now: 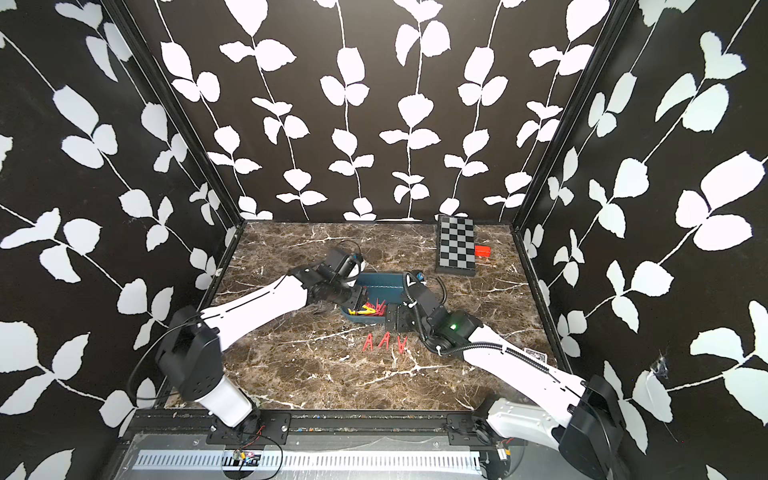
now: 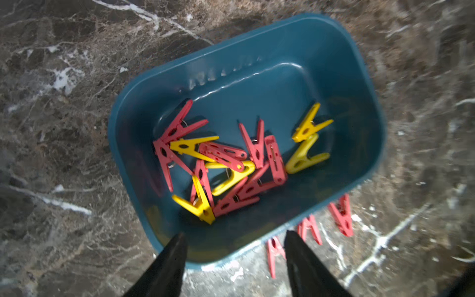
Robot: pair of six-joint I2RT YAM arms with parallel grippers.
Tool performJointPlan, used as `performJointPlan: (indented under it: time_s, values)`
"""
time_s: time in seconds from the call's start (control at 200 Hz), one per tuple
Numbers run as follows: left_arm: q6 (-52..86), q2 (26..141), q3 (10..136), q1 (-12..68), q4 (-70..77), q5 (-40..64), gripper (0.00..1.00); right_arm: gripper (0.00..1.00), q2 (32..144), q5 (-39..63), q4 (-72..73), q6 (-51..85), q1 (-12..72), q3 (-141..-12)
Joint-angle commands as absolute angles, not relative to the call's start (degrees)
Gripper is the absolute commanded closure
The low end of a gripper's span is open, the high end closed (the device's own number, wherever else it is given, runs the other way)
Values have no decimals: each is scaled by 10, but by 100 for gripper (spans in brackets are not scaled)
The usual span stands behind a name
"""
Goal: Take the clothespins out of the storage box
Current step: Place the clothespin at the center of the board, then pick up the clothespin from the storage box.
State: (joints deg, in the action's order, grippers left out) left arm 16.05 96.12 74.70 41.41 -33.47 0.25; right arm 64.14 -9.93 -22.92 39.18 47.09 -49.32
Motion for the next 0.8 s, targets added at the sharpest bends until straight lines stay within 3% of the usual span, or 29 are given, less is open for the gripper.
performJointPlan:
  time_s: [0.0, 0.105, 0.33, 0.795]
  values:
    - [107, 996, 789, 406, -343, -20, 40, 1, 623, -111, -190, 389, 467, -483]
    - [81, 1037, 818, 405, -339, -34, 49, 1, 620, -109, -192, 384, 467, -487]
    - [47, 1111, 868, 371, -342, -39, 57, 1, 629, -107, -208, 379, 466, -500]
    - [20, 1200, 936, 365, -355, -26, 60, 1, 636, -101, -222, 376, 454, -503]
